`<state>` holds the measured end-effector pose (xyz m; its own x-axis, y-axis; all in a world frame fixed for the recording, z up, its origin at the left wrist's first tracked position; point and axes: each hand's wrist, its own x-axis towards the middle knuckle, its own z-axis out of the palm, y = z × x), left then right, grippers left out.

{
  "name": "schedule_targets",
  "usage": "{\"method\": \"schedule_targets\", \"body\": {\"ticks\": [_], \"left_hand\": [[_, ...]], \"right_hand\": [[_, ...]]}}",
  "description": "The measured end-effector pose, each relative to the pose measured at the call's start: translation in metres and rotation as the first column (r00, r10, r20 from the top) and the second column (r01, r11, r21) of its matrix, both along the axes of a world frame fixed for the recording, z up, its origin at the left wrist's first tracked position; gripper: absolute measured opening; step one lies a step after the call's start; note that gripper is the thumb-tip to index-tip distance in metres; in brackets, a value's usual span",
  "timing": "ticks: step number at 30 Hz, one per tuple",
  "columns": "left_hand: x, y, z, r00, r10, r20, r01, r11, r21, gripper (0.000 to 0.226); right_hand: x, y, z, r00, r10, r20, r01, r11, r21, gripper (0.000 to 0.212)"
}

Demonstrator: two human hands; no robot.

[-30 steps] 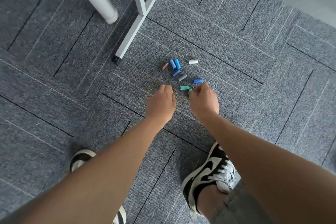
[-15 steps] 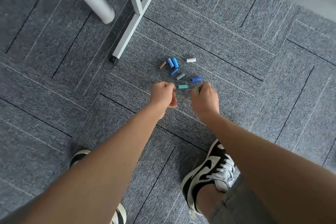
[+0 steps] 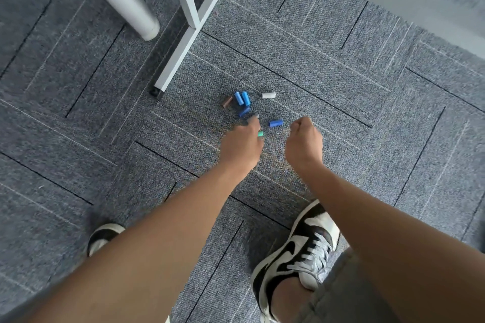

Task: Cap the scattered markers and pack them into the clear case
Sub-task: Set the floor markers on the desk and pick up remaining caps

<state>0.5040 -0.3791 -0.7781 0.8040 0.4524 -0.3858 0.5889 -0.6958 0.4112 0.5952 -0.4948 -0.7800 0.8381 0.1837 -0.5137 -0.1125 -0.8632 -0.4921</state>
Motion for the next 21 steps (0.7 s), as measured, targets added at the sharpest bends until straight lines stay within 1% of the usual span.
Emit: {"method": "schedule_targets", "body": {"ticks": [3, 5, 6, 7, 8, 9, 10, 11, 12, 14, 15, 16, 18, 19, 21], "left_hand": [[0.001, 0.000, -0.002, 0.995, -0.074, -0.063, 0.081, 0.990, 0.119, 0.030], [0.001, 0.000, -0.002, 0.995, -0.077, -0.069, 0.084, 0.991, 0.105, 0.024], [0.000, -0.001, -0.003, 0.997, -0.046, -0.057, 0.050, 0.997, 0.063, 0.023], [-0.001, -0.001, -0.004, 0.999, 0.024, -0.041, -0.024, 1.000, 0.001, 0.022], [-0.002, -0.001, -0.005, 0.991, 0.132, -0.034, -0.134, 0.987, -0.089, 0.021], [-0.002, -0.001, -0.007, 0.965, 0.259, -0.040, -0.262, 0.942, -0.208, 0.021], [-0.001, 0.000, -0.008, 0.919, 0.389, -0.056, -0.383, 0.853, -0.354, 0.024], [-0.001, 0.002, -0.009, 0.855, 0.512, -0.084, -0.480, 0.721, -0.500, 0.028], [0.000, 0.005, -0.007, 0.776, 0.614, -0.142, -0.555, 0.560, -0.614, 0.032], [0.003, 0.012, 0.000, 0.624, 0.722, -0.298, -0.632, 0.242, -0.737, 0.030], [0.003, 0.016, 0.004, 0.567, 0.740, -0.360, -0.635, 0.115, -0.764, 0.025], [0.003, 0.020, 0.006, 0.526, 0.748, -0.404, -0.625, 0.018, -0.780, 0.022], [0.003, 0.026, 0.009, 0.470, 0.751, -0.464, -0.589, -0.124, -0.799, 0.018], [0.003, 0.028, 0.009, 0.446, 0.751, -0.488, -0.574, -0.179, -0.799, 0.018], [0.002, 0.032, 0.010, 0.409, 0.751, -0.519, -0.545, -0.255, -0.799, 0.019]], "right_hand": [[0.003, 0.005, 0.005, 0.999, 0.032, 0.023, -0.032, 0.999, 0.001, 0.029], [0.006, 0.009, 0.007, 0.996, 0.074, 0.039, -0.073, 0.997, -0.014, 0.032], [0.007, 0.010, 0.007, 0.995, 0.091, 0.047, -0.091, 0.996, -0.015, 0.033], [0.007, 0.012, 0.006, 0.993, 0.101, 0.054, -0.101, 0.995, -0.015, 0.032], [0.008, 0.013, 0.005, 0.992, 0.106, 0.061, -0.105, 0.994, -0.019, 0.028], [0.008, 0.014, 0.004, 0.992, 0.110, 0.068, -0.108, 0.994, -0.029, 0.023], [0.007, 0.016, 0.003, 0.991, 0.111, 0.072, -0.108, 0.993, -0.044, 0.019], [0.007, 0.017, 0.002, 0.992, 0.110, 0.068, -0.106, 0.993, -0.059, 0.021], [0.006, 0.019, 0.002, 0.993, 0.107, 0.053, -0.104, 0.992, -0.067, 0.024], [0.005, 0.022, 0.004, 0.994, 0.109, 0.013, -0.107, 0.991, -0.082, 0.037], [0.004, 0.023, 0.005, 0.993, 0.118, -0.007, -0.119, 0.988, -0.099, 0.043], [0.004, 0.023, 0.005, 0.992, 0.127, -0.024, -0.128, 0.985, -0.113, 0.047], [0.004, 0.024, 0.004, 0.991, 0.128, -0.031, -0.131, 0.984, -0.120, 0.048], [0.004, 0.024, 0.004, 0.991, 0.129, -0.026, -0.131, 0.985, -0.112, 0.046], [0.003, 0.024, 0.004, 0.990, 0.138, -0.017, -0.139, 0.987, -0.086, 0.039]]}}
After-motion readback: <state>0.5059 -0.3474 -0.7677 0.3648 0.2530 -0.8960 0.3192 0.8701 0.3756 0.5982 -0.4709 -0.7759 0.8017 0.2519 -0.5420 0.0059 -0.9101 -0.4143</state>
